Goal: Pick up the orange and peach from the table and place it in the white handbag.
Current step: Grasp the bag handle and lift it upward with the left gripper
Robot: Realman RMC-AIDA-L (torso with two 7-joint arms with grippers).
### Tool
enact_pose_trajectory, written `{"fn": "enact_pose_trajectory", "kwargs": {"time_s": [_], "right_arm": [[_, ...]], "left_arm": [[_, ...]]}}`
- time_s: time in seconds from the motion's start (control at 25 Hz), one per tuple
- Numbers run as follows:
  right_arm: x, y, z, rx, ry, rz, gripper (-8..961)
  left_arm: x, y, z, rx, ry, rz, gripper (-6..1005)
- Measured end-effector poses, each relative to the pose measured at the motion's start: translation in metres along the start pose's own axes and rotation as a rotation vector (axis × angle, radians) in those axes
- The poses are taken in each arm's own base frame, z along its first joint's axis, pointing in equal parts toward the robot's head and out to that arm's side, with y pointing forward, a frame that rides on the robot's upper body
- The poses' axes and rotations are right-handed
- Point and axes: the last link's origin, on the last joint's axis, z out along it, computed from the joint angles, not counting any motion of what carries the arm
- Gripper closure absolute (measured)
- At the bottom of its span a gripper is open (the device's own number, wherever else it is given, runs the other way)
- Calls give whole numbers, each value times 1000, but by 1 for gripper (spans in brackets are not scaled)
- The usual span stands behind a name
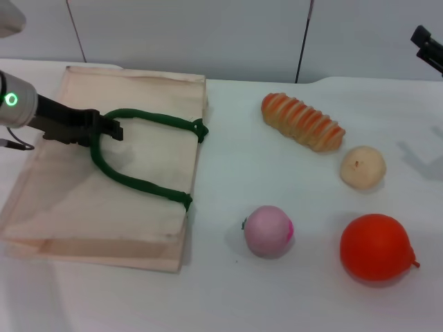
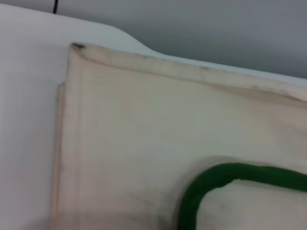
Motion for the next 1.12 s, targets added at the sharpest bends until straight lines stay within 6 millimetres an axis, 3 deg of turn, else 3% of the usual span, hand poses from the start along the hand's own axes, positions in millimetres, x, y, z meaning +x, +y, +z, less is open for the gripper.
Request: {"fn": "enact_pose_trajectory", "kwargs": {"time_s": [0.56,1.12], "right_arm": [[-1,0,2,-3,-3,-1,107],[-1,3,4,-10,-4,6,112]], "left_arm": [[-6,4,19,17,-22,6,235],[-8,5,28,60,-59,28,328]]}}
